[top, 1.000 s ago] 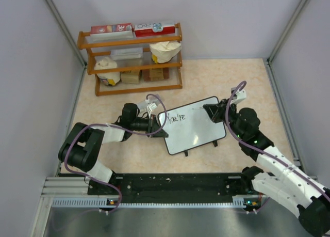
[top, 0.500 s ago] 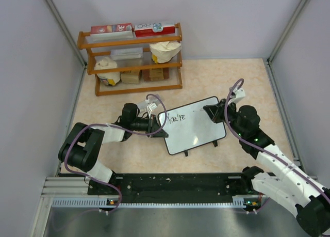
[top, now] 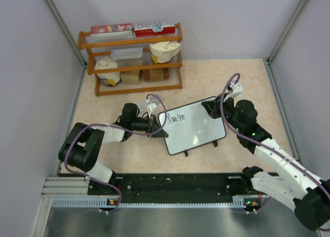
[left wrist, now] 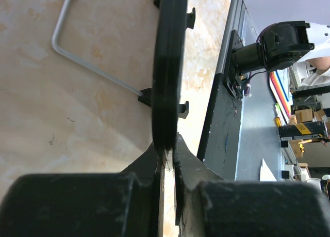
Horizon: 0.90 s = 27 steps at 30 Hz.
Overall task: Write a sentence on the whiteboard
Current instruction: Write a sentence at the center of the board.
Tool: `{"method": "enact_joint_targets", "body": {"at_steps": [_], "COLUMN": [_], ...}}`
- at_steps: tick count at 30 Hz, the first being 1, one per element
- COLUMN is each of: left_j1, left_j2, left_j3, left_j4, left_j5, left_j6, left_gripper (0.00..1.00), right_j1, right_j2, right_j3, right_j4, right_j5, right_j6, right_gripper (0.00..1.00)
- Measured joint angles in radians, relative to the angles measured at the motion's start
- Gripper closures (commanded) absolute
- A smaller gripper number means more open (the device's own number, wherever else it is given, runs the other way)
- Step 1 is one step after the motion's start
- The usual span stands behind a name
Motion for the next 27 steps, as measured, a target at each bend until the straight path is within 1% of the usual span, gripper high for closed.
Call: {"method": "enact_joint_targets", "body": {"at_steps": [13,27], "left_j1": [0.000,0.000], "left_j2": [0.000,0.000], "left_j3": [0.000,0.000], "left_j4": [-0.001,0.001], "left_j5": [0.000,0.000], "left_j6": [-0.001,0.000], "left_gripper": [1.00,1.00], "right_j1": [0.000,0.000], "right_j2": [0.126,0.101], "right_j3": [0.006,0.006], "right_j4": [0.030,0.067], "right_j5": [0.008,0.019], "right_j6": [0.004,0.019], "right_gripper": [1.00,1.00]}}
